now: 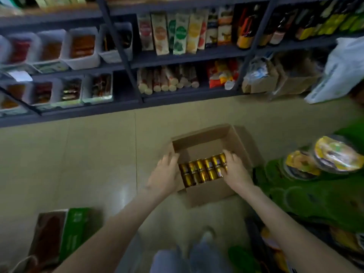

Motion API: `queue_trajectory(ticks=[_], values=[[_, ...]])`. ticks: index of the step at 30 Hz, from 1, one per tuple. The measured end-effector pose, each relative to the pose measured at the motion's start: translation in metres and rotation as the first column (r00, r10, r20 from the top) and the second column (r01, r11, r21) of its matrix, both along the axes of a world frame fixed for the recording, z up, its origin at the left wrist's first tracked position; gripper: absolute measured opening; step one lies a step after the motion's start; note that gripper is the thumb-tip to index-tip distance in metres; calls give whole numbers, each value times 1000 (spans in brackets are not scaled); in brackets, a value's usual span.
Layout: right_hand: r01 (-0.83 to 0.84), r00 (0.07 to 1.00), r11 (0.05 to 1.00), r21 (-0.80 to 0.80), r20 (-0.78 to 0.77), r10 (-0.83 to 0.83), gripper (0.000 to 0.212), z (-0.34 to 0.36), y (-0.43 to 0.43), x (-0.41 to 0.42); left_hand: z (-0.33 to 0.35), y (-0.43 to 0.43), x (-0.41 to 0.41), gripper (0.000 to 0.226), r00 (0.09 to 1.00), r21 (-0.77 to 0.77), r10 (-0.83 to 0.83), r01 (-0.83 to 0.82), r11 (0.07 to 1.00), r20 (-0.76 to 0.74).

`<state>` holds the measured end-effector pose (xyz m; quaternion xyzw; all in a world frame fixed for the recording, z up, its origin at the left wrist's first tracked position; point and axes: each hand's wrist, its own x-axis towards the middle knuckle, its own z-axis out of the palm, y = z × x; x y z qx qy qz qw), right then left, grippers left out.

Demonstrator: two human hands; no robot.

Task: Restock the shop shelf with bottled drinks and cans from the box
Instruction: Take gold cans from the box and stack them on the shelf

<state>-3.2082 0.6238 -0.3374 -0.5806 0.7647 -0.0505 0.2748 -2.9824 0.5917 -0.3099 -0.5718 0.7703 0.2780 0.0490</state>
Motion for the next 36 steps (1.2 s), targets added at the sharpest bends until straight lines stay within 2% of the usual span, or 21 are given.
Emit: queue_trajectory(ticks=[4, 8, 12, 16, 21, 24, 28, 31, 34, 36], values=[[-40, 998, 975, 221, 48, 31, 75, -86, -35, 9, -89, -45, 20, 60, 997, 154, 32, -43, 987, 70], [-33, 998, 926, 376, 70, 7, 76, -188, -69, 20, -192, -96, 21, 64, 996, 228, 6, -27, 973, 92], [-63, 992, 904, 423, 130, 8, 68, -308, -92, 32, -299, -128, 11, 72, 987, 280, -87, 46, 959, 136], [-122, 966, 855, 503, 259, -14, 63, -433, -103, 46, -406, -133, -2, 76, 990, 281, -67, 29, 959, 126], [-287, 954, 775, 562, 236, 183, 74, -551, -113, 63, -501, -127, -19, 80, 993, 224, -33, 6, 975, 116], [-315, 949, 744, 589, 216, 230, 81, -583, -109, 76, -535, -122, -28, 77, 991, 159, 64, -82, 984, 120], [-309, 951, 814, 492, 174, 256, 81, -593, -102, 79, -552, -115, -28, 72, 988, 14, 63, -66, 998, 140], [-290, 957, 863, 413, 144, 253, 95, -588, -107, 66, -546, -119, -29, 60, 994, -80, 27, -19, 997, 109], [-163, 984, 927, 339, 119, 129, 102, -574, -123, 45, -538, -128, -40, 52, 1000, -128, -23, 23, 992, 3], [-57, 986, 959, 276, 165, 12, 97, -562, -137, 28, -532, -138, -56, 48, 993, -46, 58, -63, 997, -104]])
